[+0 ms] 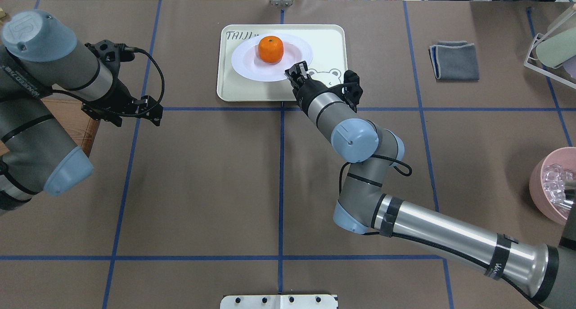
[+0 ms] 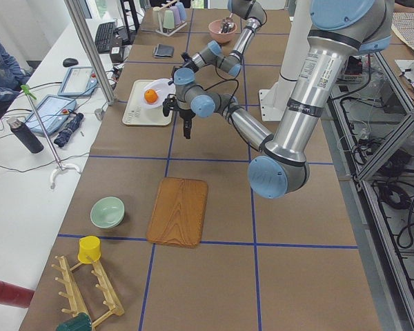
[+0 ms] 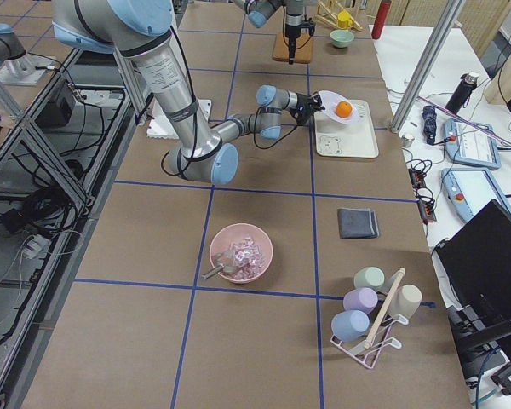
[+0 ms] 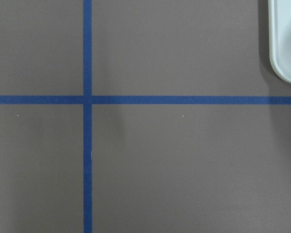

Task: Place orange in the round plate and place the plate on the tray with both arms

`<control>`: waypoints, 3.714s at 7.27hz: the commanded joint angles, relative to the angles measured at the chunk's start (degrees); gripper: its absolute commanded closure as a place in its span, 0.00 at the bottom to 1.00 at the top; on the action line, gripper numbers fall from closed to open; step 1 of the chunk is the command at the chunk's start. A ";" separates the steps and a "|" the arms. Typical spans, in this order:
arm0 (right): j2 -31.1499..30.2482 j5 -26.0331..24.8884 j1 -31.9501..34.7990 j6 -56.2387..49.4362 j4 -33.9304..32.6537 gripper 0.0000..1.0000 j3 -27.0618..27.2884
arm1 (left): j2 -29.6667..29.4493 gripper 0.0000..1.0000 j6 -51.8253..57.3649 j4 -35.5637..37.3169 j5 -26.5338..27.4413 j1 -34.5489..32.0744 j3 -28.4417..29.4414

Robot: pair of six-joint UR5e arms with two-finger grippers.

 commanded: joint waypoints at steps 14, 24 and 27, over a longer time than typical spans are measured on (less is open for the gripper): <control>-24.33 25.40 4.16 -39.02 -3.85 0.00 25.53 | 0.20 0.02 1.26 -0.03 0.34 -0.89 -0.06; -35.48 68.64 50.76 -139.66 -55.52 0.00 24.47 | 10.23 0.02 49.02 6.88 -6.25 -27.50 6.01; -43.57 71.64 53.96 -143.67 -55.45 0.00 28.22 | 8.29 0.02 55.83 14.65 -7.30 -31.04 8.97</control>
